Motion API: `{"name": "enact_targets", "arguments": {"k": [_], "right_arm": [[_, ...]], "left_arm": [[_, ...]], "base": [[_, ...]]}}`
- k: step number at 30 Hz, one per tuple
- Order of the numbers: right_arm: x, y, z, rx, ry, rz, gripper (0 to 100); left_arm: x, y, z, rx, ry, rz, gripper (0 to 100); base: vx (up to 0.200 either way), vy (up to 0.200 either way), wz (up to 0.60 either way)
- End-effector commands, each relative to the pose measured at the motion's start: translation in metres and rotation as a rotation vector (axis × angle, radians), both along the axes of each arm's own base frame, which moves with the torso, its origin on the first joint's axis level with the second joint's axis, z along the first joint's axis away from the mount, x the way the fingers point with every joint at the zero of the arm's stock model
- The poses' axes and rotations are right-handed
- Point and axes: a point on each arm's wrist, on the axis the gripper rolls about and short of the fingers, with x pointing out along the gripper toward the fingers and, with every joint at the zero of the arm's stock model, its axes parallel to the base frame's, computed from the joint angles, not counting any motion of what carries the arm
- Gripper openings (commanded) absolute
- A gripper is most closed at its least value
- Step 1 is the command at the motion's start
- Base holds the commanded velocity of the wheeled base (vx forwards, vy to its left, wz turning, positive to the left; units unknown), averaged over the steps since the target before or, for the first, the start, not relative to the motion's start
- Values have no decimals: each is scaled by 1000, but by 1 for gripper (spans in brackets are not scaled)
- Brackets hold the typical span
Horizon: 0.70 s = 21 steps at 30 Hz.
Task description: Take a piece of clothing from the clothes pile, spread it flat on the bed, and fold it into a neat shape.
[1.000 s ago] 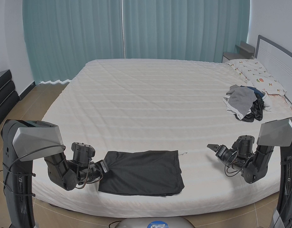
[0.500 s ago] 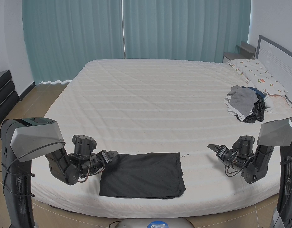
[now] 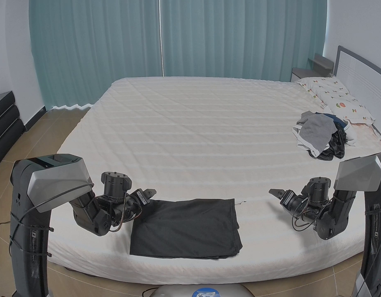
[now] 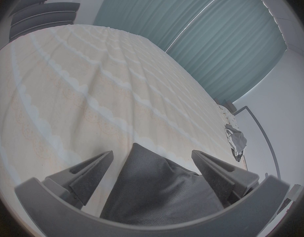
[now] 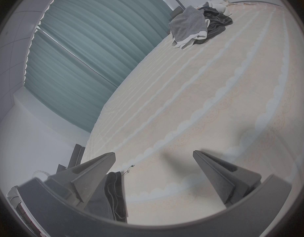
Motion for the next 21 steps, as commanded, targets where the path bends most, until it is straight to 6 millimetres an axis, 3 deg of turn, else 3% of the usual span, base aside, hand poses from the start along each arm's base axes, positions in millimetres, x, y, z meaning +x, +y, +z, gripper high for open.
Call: {"name": "enact_targets", "arguments": {"k": [1,11,13,14,15,21], "right_arm": [[0,0,-1,0,2,1,100],[0,0,6,2,-16,-2,100],[1,-1,24,-3,-70,-25,100],[1,-1,24,-3,-70,-25,100],[2,-1,40,0,-116,-35,100],[-4,-5,90,5,-218,-45,100]], "left_arm": [[0,0,-4,2,10,0,100],[2,6,-3,10,-2,37,100],[2,18,7,3,-16,76,100],[2,18,7,3,-16,76,100],[-1,29,24,-16,-41,113,100],[-20,66,99,-77,-193,222,100]], "base": [[0,0,0],[0,0,0],[0,0,0],[0,0,0],[0,0,0],[0,0,0]]}}
